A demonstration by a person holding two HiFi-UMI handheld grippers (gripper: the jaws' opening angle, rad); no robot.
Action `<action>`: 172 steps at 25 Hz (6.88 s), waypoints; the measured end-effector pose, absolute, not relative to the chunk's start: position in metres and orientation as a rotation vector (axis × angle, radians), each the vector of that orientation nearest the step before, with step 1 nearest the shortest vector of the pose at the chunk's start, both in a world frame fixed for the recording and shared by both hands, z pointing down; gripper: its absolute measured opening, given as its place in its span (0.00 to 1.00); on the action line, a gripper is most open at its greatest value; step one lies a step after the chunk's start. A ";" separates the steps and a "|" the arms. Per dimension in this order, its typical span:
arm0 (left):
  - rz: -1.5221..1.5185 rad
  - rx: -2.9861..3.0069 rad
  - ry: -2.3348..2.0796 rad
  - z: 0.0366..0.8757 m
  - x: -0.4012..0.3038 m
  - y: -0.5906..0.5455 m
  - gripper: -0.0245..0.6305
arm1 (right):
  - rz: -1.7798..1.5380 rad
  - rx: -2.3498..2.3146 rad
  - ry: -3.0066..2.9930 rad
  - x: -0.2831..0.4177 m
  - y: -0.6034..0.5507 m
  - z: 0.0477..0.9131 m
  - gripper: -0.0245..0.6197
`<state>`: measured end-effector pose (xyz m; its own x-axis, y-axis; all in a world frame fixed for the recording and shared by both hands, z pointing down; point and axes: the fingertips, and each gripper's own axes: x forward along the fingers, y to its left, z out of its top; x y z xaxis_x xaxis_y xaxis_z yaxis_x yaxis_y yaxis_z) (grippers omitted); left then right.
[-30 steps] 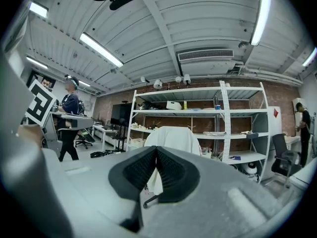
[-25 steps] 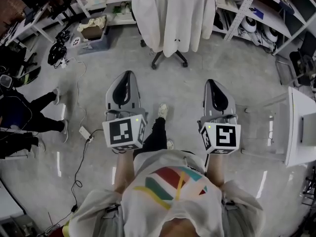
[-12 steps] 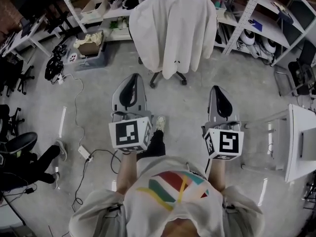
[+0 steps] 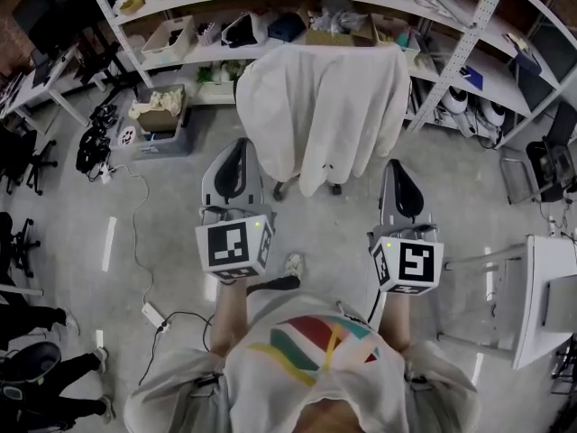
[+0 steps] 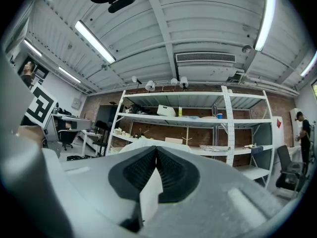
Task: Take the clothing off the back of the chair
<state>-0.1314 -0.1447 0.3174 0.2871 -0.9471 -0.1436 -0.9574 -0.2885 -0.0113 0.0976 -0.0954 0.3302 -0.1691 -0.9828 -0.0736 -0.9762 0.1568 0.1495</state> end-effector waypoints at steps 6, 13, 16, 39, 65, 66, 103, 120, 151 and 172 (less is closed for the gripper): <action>0.178 -2.448 1.758 0.304 -0.133 -0.228 0.06 | -0.275 2.035 -2.334 0.092 -0.173 0.318 0.05; 0.184 -2.501 1.741 0.320 -0.126 -0.293 0.06 | -0.249 2.050 -2.308 0.097 -0.229 0.324 0.05; 0.158 -2.507 1.755 0.323 -0.124 -0.305 0.06 | -0.250 2.054 -2.292 0.104 -0.244 0.324 0.05; -0.024 -2.376 1.919 0.327 -0.110 -0.367 0.07 | -0.220 1.986 -2.345 0.155 -0.307 0.322 0.05; -0.485 -2.575 1.785 0.403 -0.117 -0.430 0.38 | -0.118 1.666 -2.135 0.291 -0.436 0.372 0.51; -0.491 -2.576 1.783 0.403 -0.116 -0.430 0.38 | -0.107 1.628 -2.153 0.288 -0.440 0.377 0.52; -0.635 -2.615 1.773 0.418 -0.101 -0.443 0.10 | 0.106 1.325 -2.191 0.256 -0.478 0.446 0.05; -0.593 -2.549 1.875 0.411 -0.122 -0.448 0.07 | 0.097 1.471 -2.188 0.260 -0.458 0.438 0.05; -0.637 -2.407 2.013 0.407 -0.179 -0.474 0.07 | -0.056 1.424 -2.110 0.207 -0.452 0.418 0.47; -0.598 -2.375 2.046 0.407 -0.185 -0.475 0.07 | 0.195 1.550 -2.219 0.206 -0.440 0.429 0.05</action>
<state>-0.1848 -0.4747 0.4072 0.1082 -0.9442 0.3111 -0.9630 -0.1772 -0.2029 0.2055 -0.4399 0.4288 -0.2872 -0.8620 0.4177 -0.9217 0.3674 0.1246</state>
